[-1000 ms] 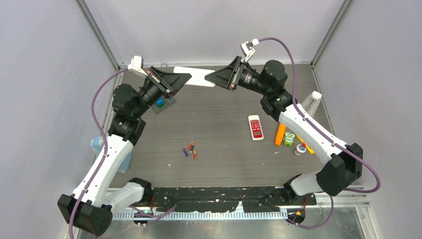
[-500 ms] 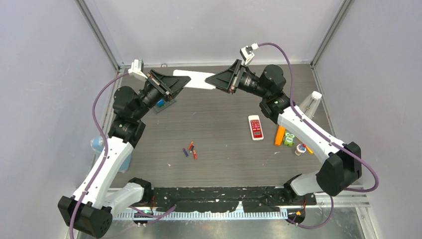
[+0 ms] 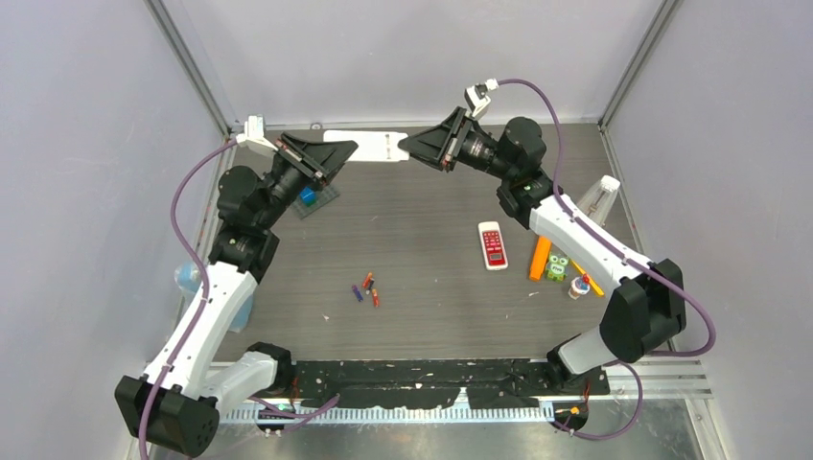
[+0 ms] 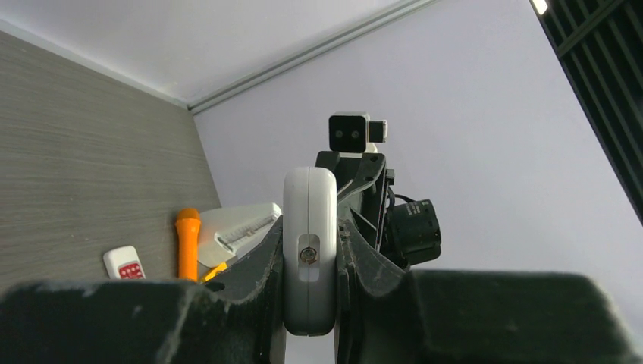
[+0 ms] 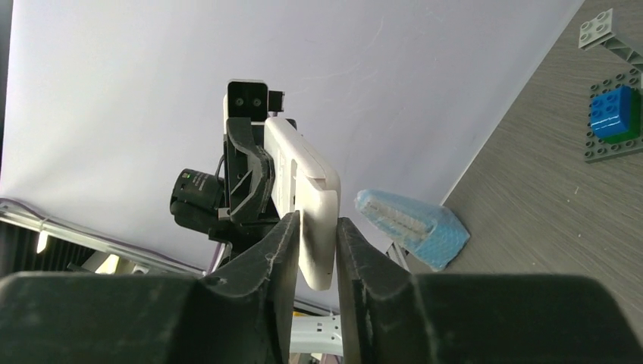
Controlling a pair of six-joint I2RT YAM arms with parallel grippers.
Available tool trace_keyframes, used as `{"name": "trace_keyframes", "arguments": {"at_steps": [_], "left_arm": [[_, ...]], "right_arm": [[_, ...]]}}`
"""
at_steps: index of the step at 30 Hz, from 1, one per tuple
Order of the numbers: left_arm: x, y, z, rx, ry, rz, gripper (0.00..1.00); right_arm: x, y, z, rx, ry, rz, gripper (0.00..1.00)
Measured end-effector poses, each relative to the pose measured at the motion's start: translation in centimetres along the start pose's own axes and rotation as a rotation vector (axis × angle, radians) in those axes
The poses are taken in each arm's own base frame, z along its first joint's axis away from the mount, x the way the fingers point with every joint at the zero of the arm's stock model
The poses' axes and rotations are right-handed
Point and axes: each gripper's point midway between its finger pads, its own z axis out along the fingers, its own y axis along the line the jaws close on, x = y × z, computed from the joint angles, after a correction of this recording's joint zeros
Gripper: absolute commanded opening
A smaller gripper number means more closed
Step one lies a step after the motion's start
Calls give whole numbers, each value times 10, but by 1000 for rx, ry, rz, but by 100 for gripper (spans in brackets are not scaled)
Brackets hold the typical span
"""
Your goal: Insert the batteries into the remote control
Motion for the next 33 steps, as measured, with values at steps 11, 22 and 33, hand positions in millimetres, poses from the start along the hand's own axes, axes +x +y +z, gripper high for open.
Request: {"name": "trace_keyframes", "arguments": {"at_steps": [11, 22, 33], "left_arm": [[-7, 42, 3, -138, -39, 170, 0], [-2, 83, 1, -250, 22, 367, 0], [7, 105, -26, -316, 93, 557, 0]], "right_arm": [[-4, -4, 6, 37, 17, 0, 6], [-7, -27, 3, 103, 8, -51, 5], [65, -250, -53, 742, 144, -87, 5]]}}
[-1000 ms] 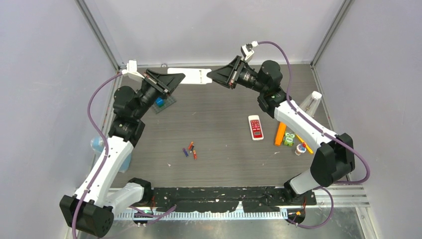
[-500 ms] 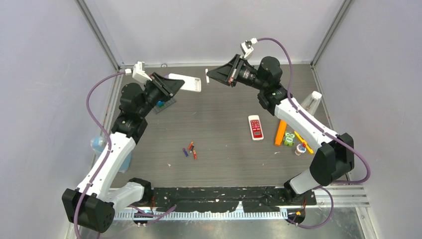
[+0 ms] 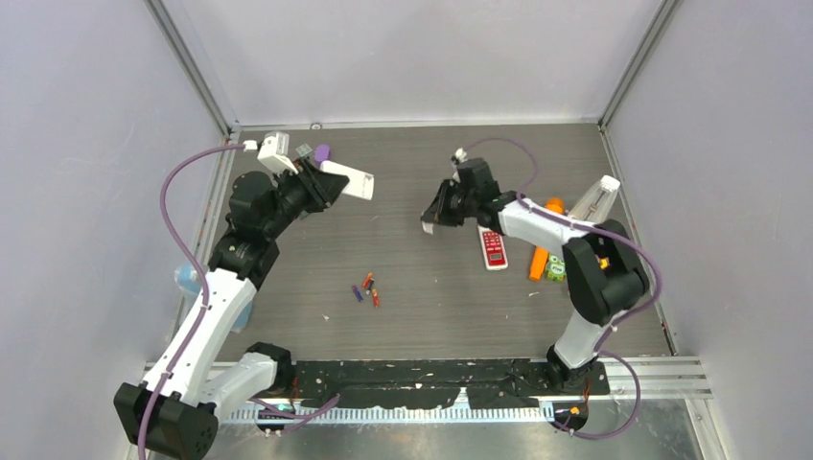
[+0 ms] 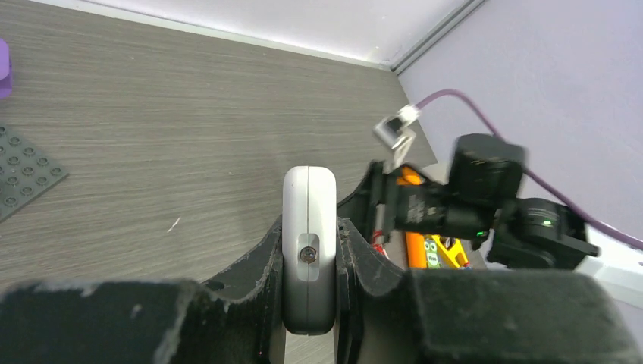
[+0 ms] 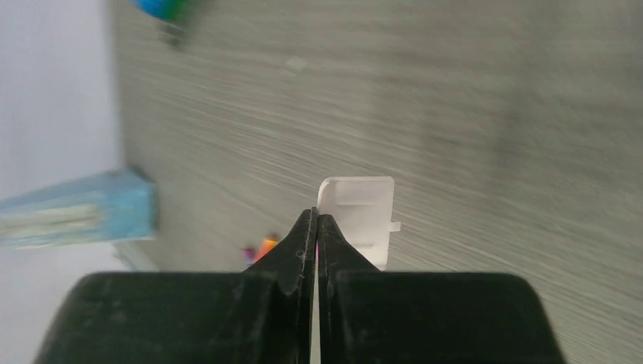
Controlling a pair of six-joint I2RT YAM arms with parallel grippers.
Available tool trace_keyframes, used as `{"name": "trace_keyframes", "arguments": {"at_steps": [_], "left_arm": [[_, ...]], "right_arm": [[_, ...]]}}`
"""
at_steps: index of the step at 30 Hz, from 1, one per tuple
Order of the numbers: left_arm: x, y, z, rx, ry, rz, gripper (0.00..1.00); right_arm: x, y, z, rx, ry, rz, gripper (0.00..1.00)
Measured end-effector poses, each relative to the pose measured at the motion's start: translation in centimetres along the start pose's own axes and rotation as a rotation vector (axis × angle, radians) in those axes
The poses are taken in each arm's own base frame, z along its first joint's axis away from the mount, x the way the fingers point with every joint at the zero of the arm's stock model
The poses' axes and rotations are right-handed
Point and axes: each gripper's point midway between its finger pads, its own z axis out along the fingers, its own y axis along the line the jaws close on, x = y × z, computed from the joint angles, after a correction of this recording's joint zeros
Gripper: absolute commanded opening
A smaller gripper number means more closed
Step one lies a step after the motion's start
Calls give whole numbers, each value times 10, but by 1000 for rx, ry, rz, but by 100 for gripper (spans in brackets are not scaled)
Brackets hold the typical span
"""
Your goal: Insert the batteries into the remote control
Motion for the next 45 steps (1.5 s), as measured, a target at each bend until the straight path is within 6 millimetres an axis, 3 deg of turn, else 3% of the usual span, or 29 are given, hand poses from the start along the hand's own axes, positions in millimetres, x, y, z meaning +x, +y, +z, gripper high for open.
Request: {"name": "trace_keyframes", "arguments": {"at_steps": [3, 7, 9, 12, 14, 17, 21, 27, 31, 37, 45], "left_arm": [[3, 2, -4, -4, 6, 16, 0], [7, 4, -7, -8, 14, 16, 0], [11, 6, -9, -13, 23, 13, 0], [16, 8, -11, -19, 36, 9, 0], [18, 8, -13, -21, 40, 8, 0], [18, 6, -18, -15, 39, 9, 0], [17, 0, -24, 8, 42, 12, 0], [20, -15, -32, 80, 68, 17, 0], [22, -23, -37, 129, 85, 17, 0], [27, -43, -48, 228, 136, -37, 0], [11, -73, -61, 327, 111, -200, 0]], "right_arm": [[43, -45, 21, 164, 109, -17, 5], [79, -77, 29, 313, 196, -53, 8], [86, -84, 32, 351, 217, -64, 17], [88, -90, 32, 389, 225, -73, 45], [86, -89, 31, 395, 222, -75, 57], [81, -82, 27, 382, 209, -83, 67], [67, -49, 9, 286, 175, -97, 75], [35, 50, -34, -97, 60, -178, 79], [27, 104, -64, -351, -14, -225, 89], [25, 151, -88, -577, -36, -225, 94], [34, 185, -99, -690, 3, -183, 76]]}}
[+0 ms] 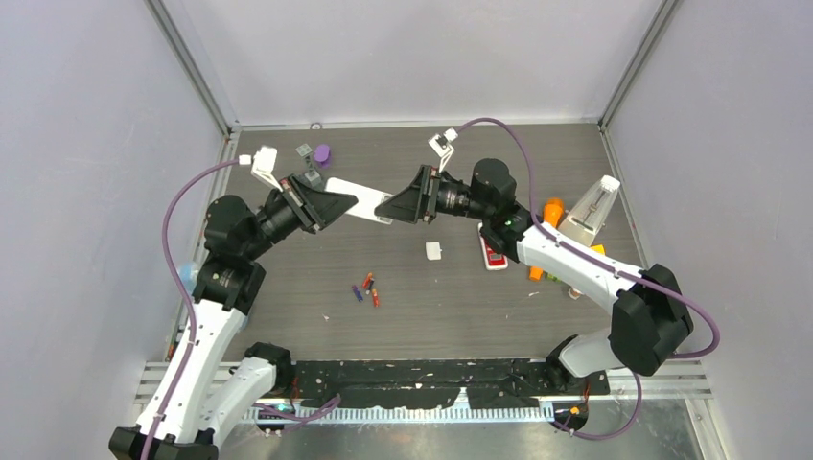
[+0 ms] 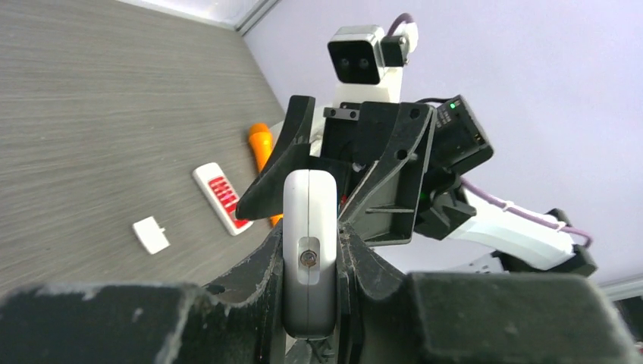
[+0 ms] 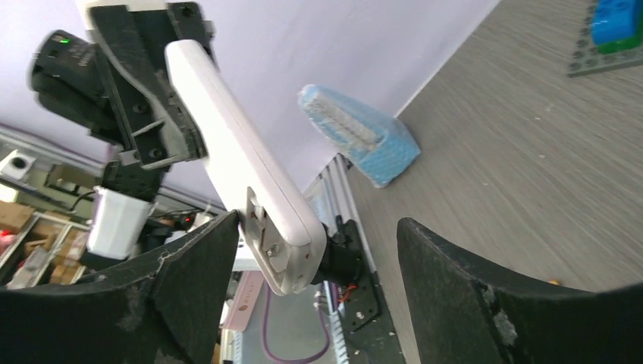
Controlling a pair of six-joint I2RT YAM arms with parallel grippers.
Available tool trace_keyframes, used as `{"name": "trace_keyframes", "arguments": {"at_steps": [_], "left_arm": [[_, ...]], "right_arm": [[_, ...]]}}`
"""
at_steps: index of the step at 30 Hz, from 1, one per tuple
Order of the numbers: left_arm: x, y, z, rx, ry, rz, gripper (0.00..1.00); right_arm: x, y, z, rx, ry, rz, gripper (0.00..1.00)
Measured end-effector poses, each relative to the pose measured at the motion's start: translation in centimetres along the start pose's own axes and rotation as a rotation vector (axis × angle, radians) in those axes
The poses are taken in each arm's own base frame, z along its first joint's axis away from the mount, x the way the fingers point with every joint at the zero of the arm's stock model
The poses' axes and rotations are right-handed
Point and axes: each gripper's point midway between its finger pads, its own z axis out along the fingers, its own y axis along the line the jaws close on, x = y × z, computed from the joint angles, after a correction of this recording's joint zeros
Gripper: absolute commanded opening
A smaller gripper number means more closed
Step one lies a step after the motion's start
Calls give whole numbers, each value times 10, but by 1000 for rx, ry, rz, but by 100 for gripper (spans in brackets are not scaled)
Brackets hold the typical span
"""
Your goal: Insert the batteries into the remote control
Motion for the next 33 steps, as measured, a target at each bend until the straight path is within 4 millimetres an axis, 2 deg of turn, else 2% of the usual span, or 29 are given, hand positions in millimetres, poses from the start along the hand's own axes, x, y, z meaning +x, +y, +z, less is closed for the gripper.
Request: {"name": "trace_keyframes", "arguments": {"at_steps": [3, 6, 7, 8, 9, 10, 11, 14, 16, 18, 20, 22, 24, 26, 27, 28, 29, 31, 33], "left_arm": [[-4, -8, -1, 37, -34, -52, 0], [-5, -11, 1, 76, -53, -128, 0], [-5, -11, 2, 88, -55, -157, 4], [-5, -12, 3, 97, -57, -181, 9], [-5, -12, 4, 108, -56, -205, 15], [-5, -13, 5, 116, -56, -226, 27], [-6, -15, 5, 124, -58, -239, 38], [-12, -20, 4, 145, -76, -266, 55], [-15, -24, 3, 159, -93, -280, 58], [-18, -27, -2, 171, -123, -287, 57], [-20, -27, -5, 176, -151, -289, 49], [-20, -23, -6, 167, -169, -300, 37], [-20, -17, -5, 150, -182, -318, 20], [-19, -11, -4, 133, -188, -332, 0], [-18, -9, -3, 129, -191, -335, 0], [-18, -9, -3, 128, -192, -332, 0], [-18, -8, -3, 126, -193, -325, 0], [-17, -4, -3, 107, -197, -301, 0], [-17, 4, -3, 56, -202, -272, 0]], "right_arm": [[-3, 14, 2, -47, -7, 10, 66], [-10, 27, 3, -95, -28, 34, 50], [-11, 31, 3, -112, -34, 47, 46], [-13, 36, 4, -130, -41, 57, 38], [-15, 40, 4, -145, -48, 68, 34], [-17, 43, 5, -155, -55, 77, 27], [-18, 47, 5, -169, -60, 93, 24], [-23, 61, 4, -217, -77, 124, 15], [-23, 63, 5, -224, -83, 142, 14], [-21, 61, 8, -222, -81, 173, 14], [-18, 59, 12, -224, -74, 199, 14], [-17, 58, 15, -231, -72, 216, 15], [-16, 58, 17, -236, -70, 232, 20], [-16, 58, 18, -242, -69, 246, 31], [-16, 58, 18, -242, -69, 255, 46], [-16, 58, 18, -240, -68, 259, 53], [-16, 56, 19, -233, -67, 263, 66], [-14, 51, 20, -211, -66, 253, 77], [-11, 38, 21, -159, -63, 245, 82]]}}
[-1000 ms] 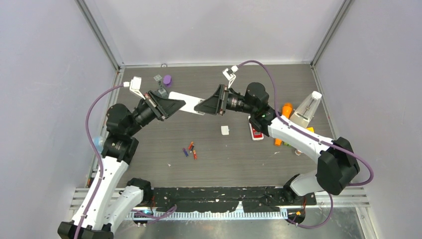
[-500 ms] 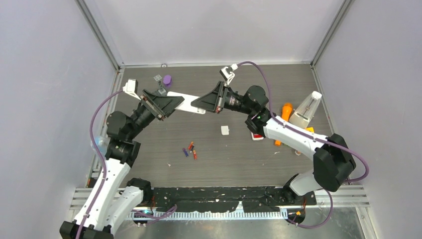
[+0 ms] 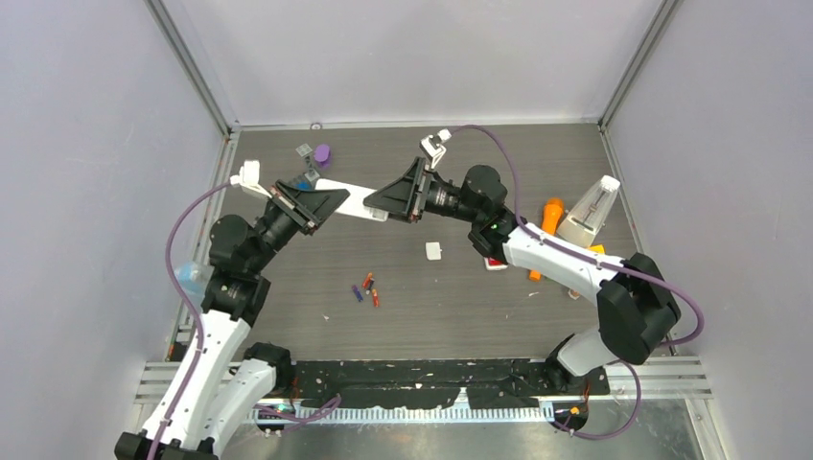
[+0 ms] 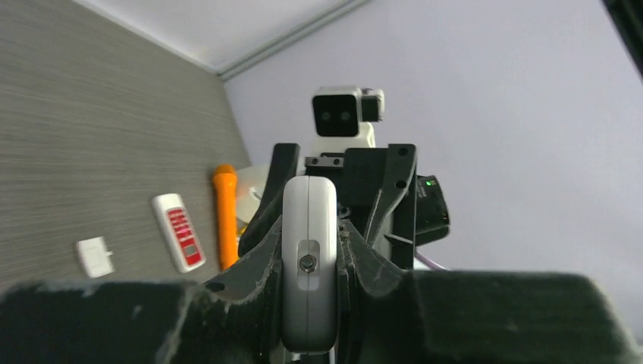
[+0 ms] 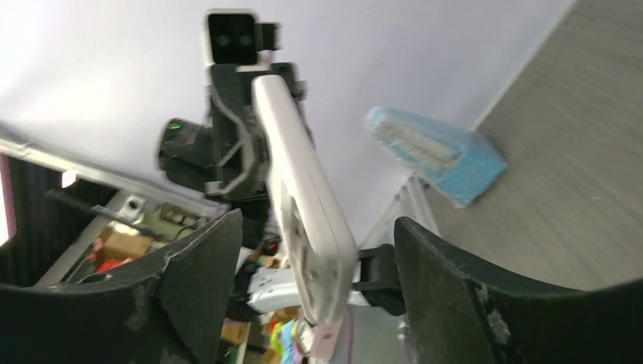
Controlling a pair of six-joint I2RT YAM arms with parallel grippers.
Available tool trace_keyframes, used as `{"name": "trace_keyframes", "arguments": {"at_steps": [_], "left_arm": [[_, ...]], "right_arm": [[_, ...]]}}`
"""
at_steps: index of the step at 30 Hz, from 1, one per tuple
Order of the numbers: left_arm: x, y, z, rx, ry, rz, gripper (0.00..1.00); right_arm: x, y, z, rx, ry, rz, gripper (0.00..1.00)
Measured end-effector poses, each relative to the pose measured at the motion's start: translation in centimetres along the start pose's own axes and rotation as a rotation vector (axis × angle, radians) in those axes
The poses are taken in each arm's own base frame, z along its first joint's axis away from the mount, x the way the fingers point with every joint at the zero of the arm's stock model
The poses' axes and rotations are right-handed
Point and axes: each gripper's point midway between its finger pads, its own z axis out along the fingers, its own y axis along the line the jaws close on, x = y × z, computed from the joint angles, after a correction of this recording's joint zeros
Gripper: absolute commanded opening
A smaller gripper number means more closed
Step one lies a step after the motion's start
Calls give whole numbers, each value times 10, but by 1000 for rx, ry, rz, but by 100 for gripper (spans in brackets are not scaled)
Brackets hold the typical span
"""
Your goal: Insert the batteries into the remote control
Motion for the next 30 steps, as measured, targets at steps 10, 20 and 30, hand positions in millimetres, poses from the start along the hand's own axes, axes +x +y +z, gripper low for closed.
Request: {"name": "trace_keyframes", "arguments": {"at_steps": [10, 20, 30], "left_arm": [[-45, 56, -47, -433, -250, 253, 0], [-46, 92, -80, -646, -230, 397, 0], [-44, 93, -89, -662, -211, 446, 0]], "right_arm": [[9, -98, -52, 544, 19, -223, 68], [138, -209, -52, 940, 458, -316, 53], [169, -236, -44, 1076, 575, -352, 46]]}}
